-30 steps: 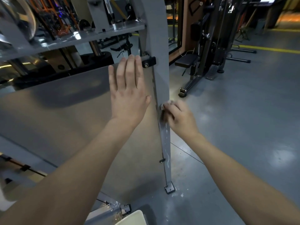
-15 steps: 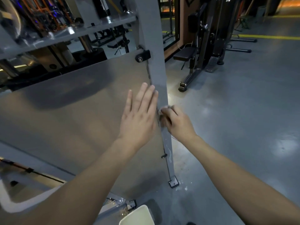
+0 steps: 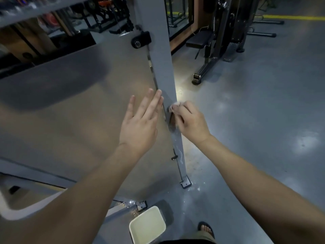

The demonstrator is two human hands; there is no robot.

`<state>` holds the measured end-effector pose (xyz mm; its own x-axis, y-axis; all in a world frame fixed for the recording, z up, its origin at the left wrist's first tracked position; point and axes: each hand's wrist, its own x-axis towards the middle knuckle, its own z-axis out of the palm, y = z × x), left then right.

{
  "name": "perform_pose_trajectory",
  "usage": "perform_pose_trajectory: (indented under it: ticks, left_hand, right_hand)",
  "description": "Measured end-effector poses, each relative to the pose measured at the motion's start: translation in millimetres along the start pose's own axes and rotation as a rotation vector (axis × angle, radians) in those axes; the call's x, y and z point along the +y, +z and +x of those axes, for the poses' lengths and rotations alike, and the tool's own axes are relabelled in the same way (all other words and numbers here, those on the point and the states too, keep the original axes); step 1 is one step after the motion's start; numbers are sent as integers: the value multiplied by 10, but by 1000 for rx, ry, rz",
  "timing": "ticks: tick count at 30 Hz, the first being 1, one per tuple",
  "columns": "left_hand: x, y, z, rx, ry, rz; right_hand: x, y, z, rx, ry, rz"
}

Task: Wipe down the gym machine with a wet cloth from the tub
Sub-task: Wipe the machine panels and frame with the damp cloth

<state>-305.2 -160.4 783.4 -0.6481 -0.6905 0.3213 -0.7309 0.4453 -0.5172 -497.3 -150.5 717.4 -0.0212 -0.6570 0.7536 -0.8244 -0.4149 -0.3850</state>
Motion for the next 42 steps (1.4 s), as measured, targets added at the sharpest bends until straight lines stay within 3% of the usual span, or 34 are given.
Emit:
perform_pose_trajectory:
  ticks: [2,4,9,11,15,18,21,24,27,30,32,34,37,39,42]
  left_hand:
    - [27,-3,2,-3,-4,-8]
    - [35,0,0,1,-13,-7]
    - [57,-3,2,14,-29,-17]
    - [84,-14,-3,15,-41,-10]
    - [167,-20,-26,7,11,-8]
    - [241,-6,-30,-16,62,-15]
    - [281,49,-72,-58,80,-15]
    - [301,120,-126,-75,146,-11]
    - [294,154,-110,-93,220,2]
    - [240,141,-54,-82,266,23]
    - [184,123,-17,-38,280,-13]
    - [122,128,-23,11,305,-126]
    - [107,140,-95,106,343,-430]
    - [152,149,-149,46,230,-691]
    - [225,135,-213,-122,-8,-1044]
  right_hand:
    - [-12,50,55,79,7,-2]
    - [74,178,-144,54,30,-1]
    - [328,354,-704,-303,182,-26]
    - [277,291,-614,-261,178,8]
    - [28,121,-159,57,30,102]
    - [118,315,-260,47,17,79]
    - [258,529,-733,-144,196,79]
    - [273,556,-944,-230,356,147]
    - [193,512,-1006,-150,492,231]
    - [16,436,-1061,-13,818,325]
    - [-118,367,-979,69,1071,517]
    - [-226,300,-866,121,1202,755]
    - [-359,172,-755,209,1228,1109]
    - [-463,101,-747,254,1192,1274]
    - [-613,52,-772,309,1142,1312]
